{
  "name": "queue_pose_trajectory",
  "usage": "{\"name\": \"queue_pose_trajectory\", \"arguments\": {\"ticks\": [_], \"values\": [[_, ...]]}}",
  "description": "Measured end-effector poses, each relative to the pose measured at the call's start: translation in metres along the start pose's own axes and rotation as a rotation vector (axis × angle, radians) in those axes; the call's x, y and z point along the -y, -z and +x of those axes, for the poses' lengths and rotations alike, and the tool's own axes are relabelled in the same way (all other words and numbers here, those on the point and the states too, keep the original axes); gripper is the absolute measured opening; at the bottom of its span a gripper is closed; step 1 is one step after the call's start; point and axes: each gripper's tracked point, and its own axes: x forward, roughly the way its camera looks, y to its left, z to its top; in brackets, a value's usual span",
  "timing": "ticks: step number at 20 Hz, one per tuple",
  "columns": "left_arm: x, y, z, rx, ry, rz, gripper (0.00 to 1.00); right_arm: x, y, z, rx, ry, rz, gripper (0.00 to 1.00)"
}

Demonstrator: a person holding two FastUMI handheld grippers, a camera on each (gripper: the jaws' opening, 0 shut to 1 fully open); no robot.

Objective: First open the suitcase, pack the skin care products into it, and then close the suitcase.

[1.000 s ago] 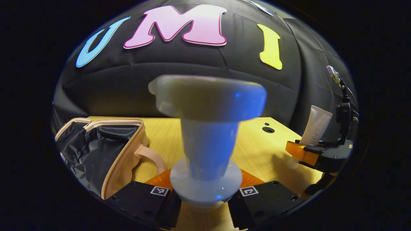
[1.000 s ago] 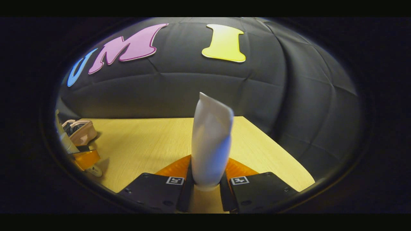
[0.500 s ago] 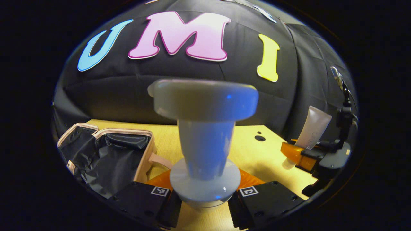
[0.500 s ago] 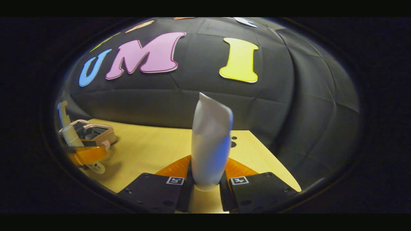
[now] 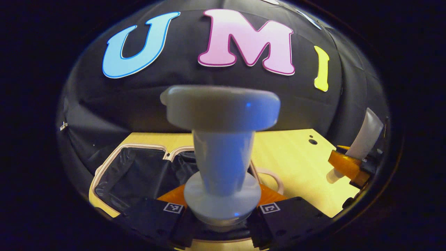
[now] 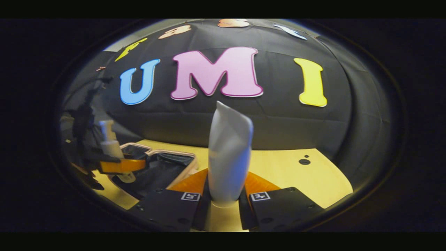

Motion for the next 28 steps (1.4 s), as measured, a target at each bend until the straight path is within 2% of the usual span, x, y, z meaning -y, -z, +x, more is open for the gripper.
{"name": "queue_pose_trajectory", "arguments": {"ticks": [2, 3, 4, 8, 9, 10, 12, 14, 15, 18, 20, 23, 24, 28], "values": [[-0.013, 0.027, 0.016, -0.120, 0.041, 0.000, 0.64, -0.027, 0.000, 0.002, -0.004, -0.032, 0.003, 0.37], [-0.018, 0.037, 0.024, -0.172, 0.055, 0.008, 0.65, -0.041, 0.000, 0.002, -0.004, -0.049, 0.010, 0.41], [-0.024, 0.046, 0.031, -0.217, 0.062, 0.019, 0.64, -0.051, -0.001, 0.002, -0.001, -0.063, 0.022, 0.37], [-0.042, 0.068, 0.057, -0.354, 0.055, 0.068, 0.65, -0.078, -0.002, 0.004, -0.002, -0.095, 0.039, 0.37], [-0.045, 0.074, 0.064, -0.395, 0.053, 0.058, 0.65, -0.082, 0.001, 0.005, -0.014, -0.101, 0.043, 0.32], [-0.046, 0.080, 0.068, -0.432, 0.049, 0.037, 0.65, -0.086, 0.003, 0.004, -0.024, -0.111, 0.048, 0.37], [-0.047, 0.075, 0.080, -0.448, 0.051, 0.009, 0.66, -0.091, 0.001, 0.003, -0.020, -0.124, 0.054, 0.37], [-0.050, 0.076, 0.092, -0.490, 0.037, -0.025, 0.62, -0.096, 0.003, 0.006, -0.031, -0.133, 0.074, 0.36], [-0.052, 0.083, 0.093, -0.531, 0.019, -0.043, 0.66, -0.101, 0.009, 0.007, -0.055, -0.143, 0.094, 0.37], [-0.058, 0.073, 0.096, -0.503, -0.021, -0.001, 0.64, -0.112, 0.020, 0.012, -0.123, -0.145, 0.133, 0.37], [-0.058, 0.070, 0.089, -0.480, -0.036, -0.040, 0.69, -0.118, 0.020, 0.014, -0.151, -0.147, 0.141, 0.37], [-0.072, 0.033, 0.060, -0.297, -0.073, -0.133, 0.69, -0.129, 0.026, 0.020, -0.222, -0.149, 0.159, 0.31], [-0.077, 0.018, 0.046, -0.233, -0.073, -0.155, 0.69, -0.134, 0.029, 0.024, -0.246, -0.149, 0.168, 0.36], [-0.115, -0.019, -0.027, -0.053, -0.118, -0.174, 0.69, -0.146, 0.039, 0.045, -0.309, -0.118, 0.097, 0.37]]}}
